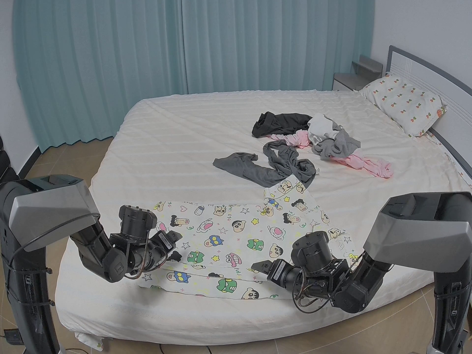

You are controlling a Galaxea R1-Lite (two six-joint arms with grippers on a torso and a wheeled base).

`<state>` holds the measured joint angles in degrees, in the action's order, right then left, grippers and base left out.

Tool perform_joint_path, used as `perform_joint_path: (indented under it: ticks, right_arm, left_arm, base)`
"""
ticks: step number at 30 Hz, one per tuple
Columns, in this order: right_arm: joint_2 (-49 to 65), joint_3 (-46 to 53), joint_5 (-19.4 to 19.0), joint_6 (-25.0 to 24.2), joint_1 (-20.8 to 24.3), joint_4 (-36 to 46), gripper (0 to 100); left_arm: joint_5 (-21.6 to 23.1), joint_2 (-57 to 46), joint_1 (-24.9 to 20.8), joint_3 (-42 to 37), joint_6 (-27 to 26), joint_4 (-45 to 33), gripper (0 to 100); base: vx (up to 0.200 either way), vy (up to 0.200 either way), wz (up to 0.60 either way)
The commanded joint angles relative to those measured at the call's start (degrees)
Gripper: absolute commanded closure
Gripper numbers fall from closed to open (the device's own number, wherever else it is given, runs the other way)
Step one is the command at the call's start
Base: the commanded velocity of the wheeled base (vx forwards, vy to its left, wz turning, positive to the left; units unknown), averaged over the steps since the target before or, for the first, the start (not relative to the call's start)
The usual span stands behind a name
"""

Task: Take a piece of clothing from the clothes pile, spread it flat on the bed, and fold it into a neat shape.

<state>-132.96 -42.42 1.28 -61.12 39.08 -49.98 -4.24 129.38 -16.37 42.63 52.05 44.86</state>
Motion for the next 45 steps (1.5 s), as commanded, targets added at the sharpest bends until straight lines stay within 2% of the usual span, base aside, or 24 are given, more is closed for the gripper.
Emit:
perform_joint_path:
  ticks: [1,5,6,11,19,25,30,35,38,45]
  right_arm:
    - [-0.28,-1.43,0.3,0.04,0.03,0.94,0]
    - [-1.69,-2.93,1.88,0.13,-0.06,2.7,0]
    - [-2.74,-4.95,3.91,0.22,0.03,3.49,0]
    - [-4.5,-8.03,8.65,0.39,-0.06,2.34,0]
    - [-4.06,-7.32,9.0,0.92,-1.73,-4.69,0]
    - [-4.76,-7.41,9.35,2.85,-3.49,-7.5,0]
    - [-5.11,-6.8,9.35,3.03,-3.93,-9.43,0]
    - [-3.88,-4.25,9.35,3.12,-4.81,-12.77,0]
    - [-2.92,-3.02,9.27,3.38,-5.25,-14.18,0]
    - [1.48,2.61,8.3,3.29,-8.15,-18.57,0]
  left_arm:
    - [-0.06,-0.18,0.64,-0.09,0.07,0.58,0]
    - [0.02,-0.27,0.99,-0.27,0.24,0.93,0]
    - [0.02,-0.27,0.99,-0.62,0.24,1.02,0]
    - [0.2,-0.09,0.99,-0.79,0.15,1.02,0]
    - [0.46,0.17,0.38,-0.36,0.24,1.54,0]
    - [-0.06,3.69,-1.29,0.52,0.15,7.43,0]
    - [-0.24,4.74,-1.91,0.7,0.07,8.66,0]
    - [-2.53,2.46,-1.65,-0.27,0.33,9.54,0]
    - [-1.91,0.17,-1.73,-1.85,0.5,9.72,0]
    - [2.75,-3.96,-4.99,-5.98,2.7,9.63,0]
  base:
    - [0.0,0.0,0.0]
    - [0.0,0.0,0.0]
    - [0.0,0.0,0.0]
    - [0.0,0.0,0.0]
    - [0.0,0.0,0.0]
    - [0.0,0.0,0.0]
    - [0.0,0.0,0.0]
    - [0.0,0.0,0.0]
    - [0.0,0.0,0.0]
    - [0.0,0.0,0.0]
